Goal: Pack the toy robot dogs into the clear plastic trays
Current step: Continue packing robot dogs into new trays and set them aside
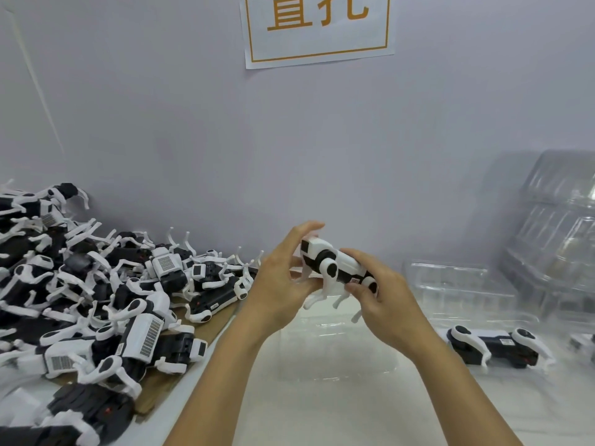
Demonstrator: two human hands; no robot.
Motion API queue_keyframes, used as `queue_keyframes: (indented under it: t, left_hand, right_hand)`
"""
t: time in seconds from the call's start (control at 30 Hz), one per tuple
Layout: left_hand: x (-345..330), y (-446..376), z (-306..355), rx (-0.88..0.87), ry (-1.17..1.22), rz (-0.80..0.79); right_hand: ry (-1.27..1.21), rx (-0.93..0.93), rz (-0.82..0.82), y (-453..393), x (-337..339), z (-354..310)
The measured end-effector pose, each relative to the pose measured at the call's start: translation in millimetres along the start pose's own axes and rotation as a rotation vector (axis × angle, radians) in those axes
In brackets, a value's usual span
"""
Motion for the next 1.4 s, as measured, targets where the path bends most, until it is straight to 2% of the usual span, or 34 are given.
queue_keyframes:
  t: [0.13,0.3,0.43,0.53,0.67,0.83,1.0,1.1,1.3,1.4]
  left_hand:
    - [0.1,-1.4,2.1,-0.027,-0.006,0.028]
    - [-3.5,0.2,-1.3,0.024,0.029,0.045]
    - [-5.4,-1.1,-2.0,0.074,0.099,0.05]
    - [-0.1,-2.8,-8.2,0.118,0.156,0.072]
    - [7.4,-0.8,-23.4,0.24,0.254,0.151]
    - [20.0,10.5,-72.0,0.452,0.2,0.398]
    - [0.1,28.7,-115.4,0.608,0.172,0.331]
    - [-14.9,39.2,-128.4,0.661,0.151,0.242]
    - [-20.7,47.6,-130.0,0.723,0.21,0.244]
    - [-21.4,48.6,-129.7,0.715,0.215,0.232]
  right_hand:
    - [0.046,-0.001,-0.072,-1.5,3.0,-4.8]
    - [0.252,0.043,-0.075,-3.6,0.5,-14.7]
    - [0.225,0.119,-0.025,-4.8,0.8,-26.6]
    - [0.26,0.162,-0.062,-6.7,-1.6,-32.5]
    - [0.2,0.024,-0.089,-32.1,-6.4,-29.6]
    - [0.118,-0.122,0.061,-44.4,-7.4,-8.7]
    - [0.056,-0.124,0.074,-36.3,-9.4,9.0]
    - [0.125,-0.066,0.05,-36.8,-3.3,10.1]
    - [0.402,0.055,-0.07,-34.3,-12.7,3.3]
    - [0.416,0.064,-0.199,-30.1,-28.1,4.5]
Point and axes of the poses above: each hand's wrist, its own y-axis away from the middle knuckle, its own x-axis out of the back of the hand, z = x × y, the point moved 6 cm from there along -y, towards the middle knuckle, and after that the axes turned 8 degrees about z, right-handed, at the moved point
